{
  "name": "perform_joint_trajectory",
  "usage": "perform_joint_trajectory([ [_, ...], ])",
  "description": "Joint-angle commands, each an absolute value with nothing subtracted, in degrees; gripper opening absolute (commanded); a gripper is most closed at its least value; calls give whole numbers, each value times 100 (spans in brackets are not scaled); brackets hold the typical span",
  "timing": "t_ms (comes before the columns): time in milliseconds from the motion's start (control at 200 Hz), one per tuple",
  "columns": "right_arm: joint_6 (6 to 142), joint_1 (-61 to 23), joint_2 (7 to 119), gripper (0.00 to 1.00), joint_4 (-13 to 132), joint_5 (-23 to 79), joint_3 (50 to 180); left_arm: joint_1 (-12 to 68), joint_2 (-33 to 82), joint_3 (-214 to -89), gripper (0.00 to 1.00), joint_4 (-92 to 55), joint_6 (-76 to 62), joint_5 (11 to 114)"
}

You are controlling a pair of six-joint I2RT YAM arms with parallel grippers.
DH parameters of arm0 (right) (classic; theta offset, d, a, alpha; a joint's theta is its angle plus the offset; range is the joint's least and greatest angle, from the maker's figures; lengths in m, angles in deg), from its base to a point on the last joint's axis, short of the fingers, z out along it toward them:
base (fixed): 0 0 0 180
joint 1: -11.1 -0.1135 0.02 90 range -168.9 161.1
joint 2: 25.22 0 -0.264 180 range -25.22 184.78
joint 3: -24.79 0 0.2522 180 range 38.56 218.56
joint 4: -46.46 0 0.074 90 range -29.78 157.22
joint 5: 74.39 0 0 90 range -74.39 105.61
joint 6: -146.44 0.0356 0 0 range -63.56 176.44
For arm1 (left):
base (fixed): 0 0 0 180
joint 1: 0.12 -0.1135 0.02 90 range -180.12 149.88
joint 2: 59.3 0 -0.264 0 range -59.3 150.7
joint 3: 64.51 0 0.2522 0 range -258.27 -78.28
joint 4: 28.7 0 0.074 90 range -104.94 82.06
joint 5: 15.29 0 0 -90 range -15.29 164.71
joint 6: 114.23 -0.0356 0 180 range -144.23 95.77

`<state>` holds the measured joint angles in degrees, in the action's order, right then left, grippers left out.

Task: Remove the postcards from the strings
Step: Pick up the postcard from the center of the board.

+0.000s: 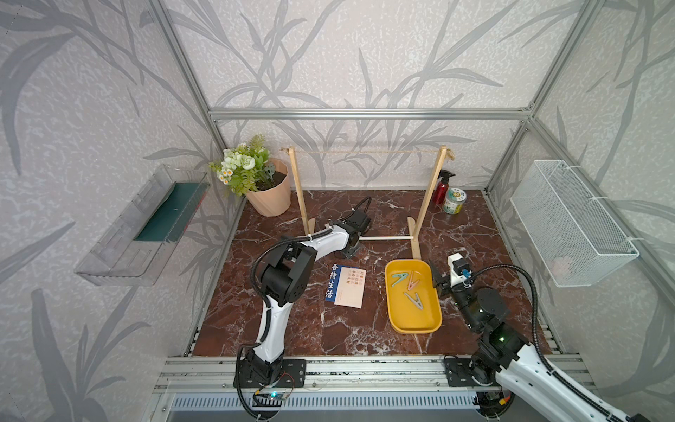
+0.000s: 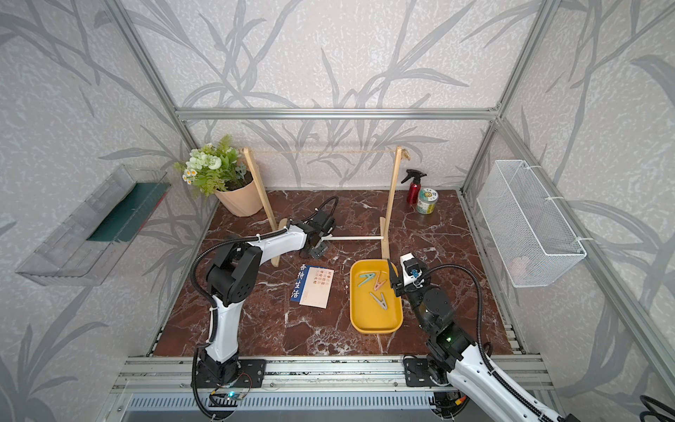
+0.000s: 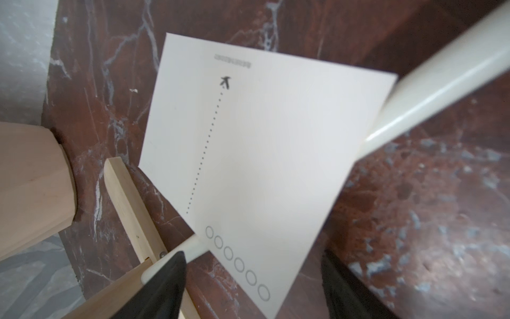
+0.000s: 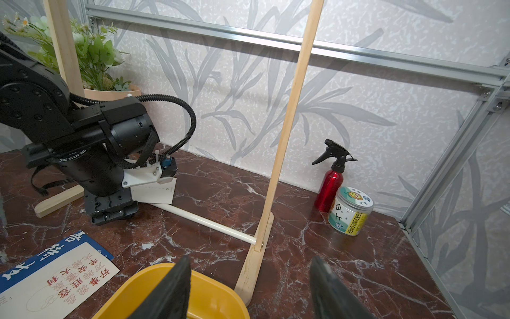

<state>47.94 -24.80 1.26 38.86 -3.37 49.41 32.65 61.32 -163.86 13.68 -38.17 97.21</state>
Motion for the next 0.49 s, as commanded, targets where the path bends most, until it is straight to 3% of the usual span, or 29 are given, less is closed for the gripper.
perform_joint_trajectory([
  [0, 4781, -2478, 30, 67, 3714, -330, 4847, 3272, 6243, -16535, 67, 1336, -3953, 9632],
  [85, 4779, -2477, 16, 67, 3672, -331, 4822, 3283, 6205, -16505, 59, 1361, -3927, 9591],
  [200, 4765, -2476, 10, 67, 3658, -366, 4814, 3294, 6077, -16392, 36, 1345, -3882, 9557],
  [250, 4779, -2476, 1, 67, 3655, -362, 4814, 3304, 6034, -16350, 34, 1353, -3874, 9606],
  [490, 4775, -2478, -109, 67, 3607, -330, 4753, 3384, 5890, -16230, 5, 1402, -3856, 9749],
])
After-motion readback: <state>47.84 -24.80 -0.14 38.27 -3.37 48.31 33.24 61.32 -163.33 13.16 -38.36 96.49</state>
